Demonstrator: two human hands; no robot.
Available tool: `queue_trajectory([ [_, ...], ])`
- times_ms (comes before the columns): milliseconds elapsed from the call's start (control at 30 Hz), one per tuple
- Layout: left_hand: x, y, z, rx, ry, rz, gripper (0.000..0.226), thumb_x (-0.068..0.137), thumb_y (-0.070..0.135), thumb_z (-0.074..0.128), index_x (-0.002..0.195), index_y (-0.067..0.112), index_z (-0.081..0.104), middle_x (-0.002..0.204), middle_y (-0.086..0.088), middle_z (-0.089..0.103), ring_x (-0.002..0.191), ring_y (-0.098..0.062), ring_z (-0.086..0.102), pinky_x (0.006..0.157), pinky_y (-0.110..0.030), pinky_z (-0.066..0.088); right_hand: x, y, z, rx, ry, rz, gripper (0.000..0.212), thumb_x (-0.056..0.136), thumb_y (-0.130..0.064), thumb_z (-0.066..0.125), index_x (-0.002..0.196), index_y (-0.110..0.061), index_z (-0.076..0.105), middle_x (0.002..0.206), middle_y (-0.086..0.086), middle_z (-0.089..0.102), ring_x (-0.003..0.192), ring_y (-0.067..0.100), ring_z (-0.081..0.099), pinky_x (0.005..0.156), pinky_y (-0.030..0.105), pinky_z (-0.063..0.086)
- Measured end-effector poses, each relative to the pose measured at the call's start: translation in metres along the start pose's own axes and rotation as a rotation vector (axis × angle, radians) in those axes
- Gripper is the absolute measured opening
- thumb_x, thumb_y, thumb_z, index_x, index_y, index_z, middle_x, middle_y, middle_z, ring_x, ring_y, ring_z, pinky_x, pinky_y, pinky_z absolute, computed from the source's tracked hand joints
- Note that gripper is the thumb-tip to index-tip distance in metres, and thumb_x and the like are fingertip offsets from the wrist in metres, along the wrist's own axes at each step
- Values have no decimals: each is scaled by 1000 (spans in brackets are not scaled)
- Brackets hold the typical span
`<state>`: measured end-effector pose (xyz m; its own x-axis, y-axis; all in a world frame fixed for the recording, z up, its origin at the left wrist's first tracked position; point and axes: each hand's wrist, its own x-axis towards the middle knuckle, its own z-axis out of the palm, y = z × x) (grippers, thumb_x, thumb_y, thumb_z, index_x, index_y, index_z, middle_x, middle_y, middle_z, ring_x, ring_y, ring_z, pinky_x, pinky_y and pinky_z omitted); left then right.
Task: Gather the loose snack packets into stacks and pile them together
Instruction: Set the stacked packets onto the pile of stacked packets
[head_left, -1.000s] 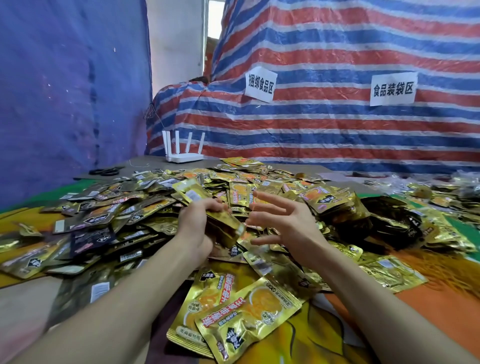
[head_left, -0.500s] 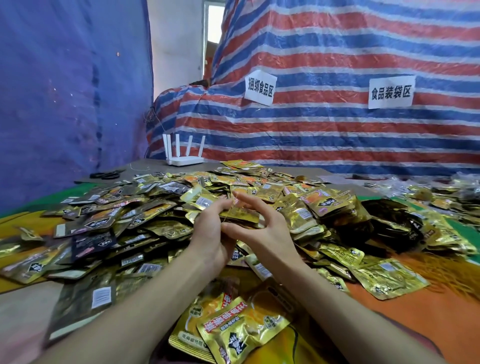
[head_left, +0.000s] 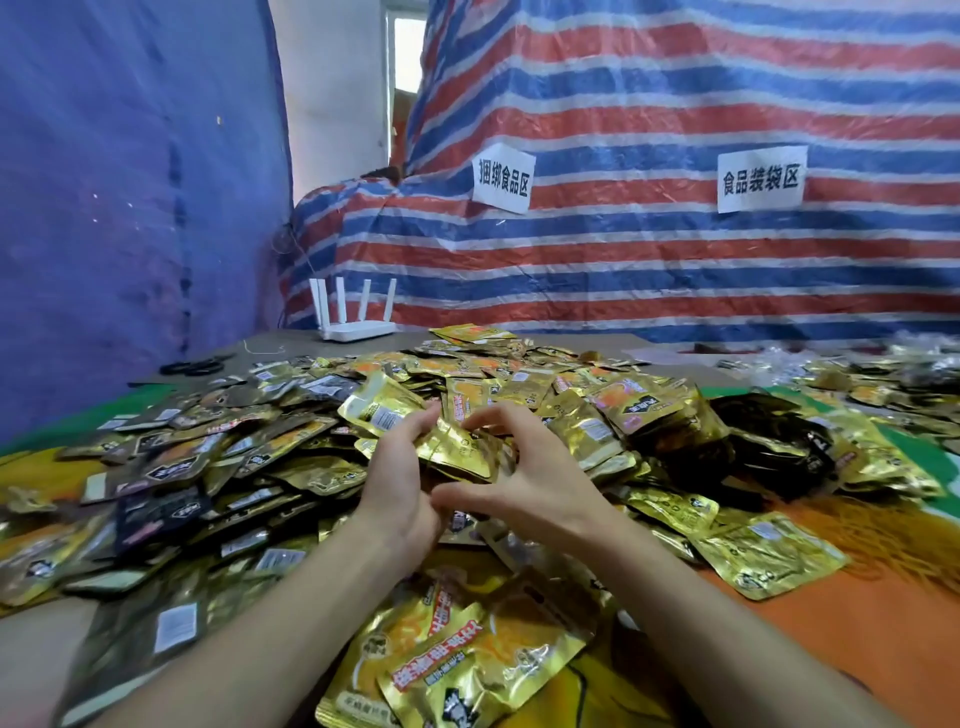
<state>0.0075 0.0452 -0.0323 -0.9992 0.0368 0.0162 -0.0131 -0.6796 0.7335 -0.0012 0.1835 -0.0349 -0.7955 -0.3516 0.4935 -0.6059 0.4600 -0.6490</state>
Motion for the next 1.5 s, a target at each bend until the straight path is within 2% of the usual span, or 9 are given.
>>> queue_trajectory([
  [100, 4, -6, -2, 77, -32, 22, 20, 87, 25, 64, 81, 18, 82, 99, -11, 76, 90, -30, 75, 69, -44, 62, -1, -1, -4, 32, -47, -19, 76, 69, -34, 92, 130, -26, 47, 125, -13, 56, 118, -2, 54, 97, 12, 44],
  [167, 7, -9, -3, 92, -51, 27, 20, 89, 22, 62, 85, 16, 80, 98, -11, 77, 90, -29, 76, 70, -43, 63, -3, -1, -5, 14, -53, -41, 84, 71, -26, 90, 139, -29, 42, 128, -13, 57, 119, -1, 55, 98, 15, 46],
  [333, 8, -10, 3, 288, -96, 66, 17, 76, 29, 75, 67, 15, 79, 75, -4, 73, 64, -18, 71, 56, -29, 57, -8, -12, -16, -4, 0, -30, 71, 69, -28, 86, 132, -30, 53, 108, -4, 69, 82, 6, 68, 69, 25, 58],
  [567, -1, -6, 0, 387, -58, 113, 61, 62, 53, 75, 107, 12, 69, 108, -5, 67, 93, -21, 68, 78, -37, 54, 6, -9, -89, -282, 400, 109, 46, 75, -28, 84, 113, -23, 57, 115, 2, 62, 92, 16, 62, 72, 32, 57],
  [767, -1, -6, -2, 458, 10, 126, 44, 77, 46, 65, 97, 8, 70, 98, -7, 68, 83, -22, 63, 79, -39, 52, 22, 38, -154, -456, 714, 429, 47, 78, -34, 80, 116, -16, 61, 112, 13, 65, 101, 32, 61, 85, 40, 51],
  [1033, 6, -5, -6, 497, 69, 169, 27, 96, 32, 58, 91, 8, 71, 73, 4, 70, 68, -16, 62, 66, -33, 50, 6, 84, -145, -542, 578, 590, 50, 86, -57, 62, 120, -21, 70, 125, 16, 65, 122, 40, 51, 111, 55, 35],
  [1300, 10, 0, -11, 799, 149, 376, 15, 98, 18, 57, 91, 10, 68, 93, -6, 67, 76, -19, 60, 67, -29, 44, 1, 79, -151, -575, 553, 662, 60, 94, -65, 46, 141, -28, 56, 144, 18, 53, 134, 44, 41, 113, 65, 26],
  [1433, 5, 8, -15, 1229, -7, 560, 8, 95, 25, 65, 88, 20, 66, 89, 4, 65, 76, -8, 59, 65, -23, 43, 4, 49, -138, -541, 740, 306, 46, 94, -47, 61, 124, -12, 63, 127, 21, 60, 121, 41, 52, 103, 55, 41],
  [1500, -1, 13, -13, 1424, -203, 479, 17, 91, 38, 70, 83, 23, 66, 83, 8, 64, 68, 0, 57, 63, -20, 43, 6, 23, -126, -388, 574, 79, 20, 95, -35, 65, 100, -16, 68, 98, 4, 69, 94, 24, 66, 78, 38, 55],
])
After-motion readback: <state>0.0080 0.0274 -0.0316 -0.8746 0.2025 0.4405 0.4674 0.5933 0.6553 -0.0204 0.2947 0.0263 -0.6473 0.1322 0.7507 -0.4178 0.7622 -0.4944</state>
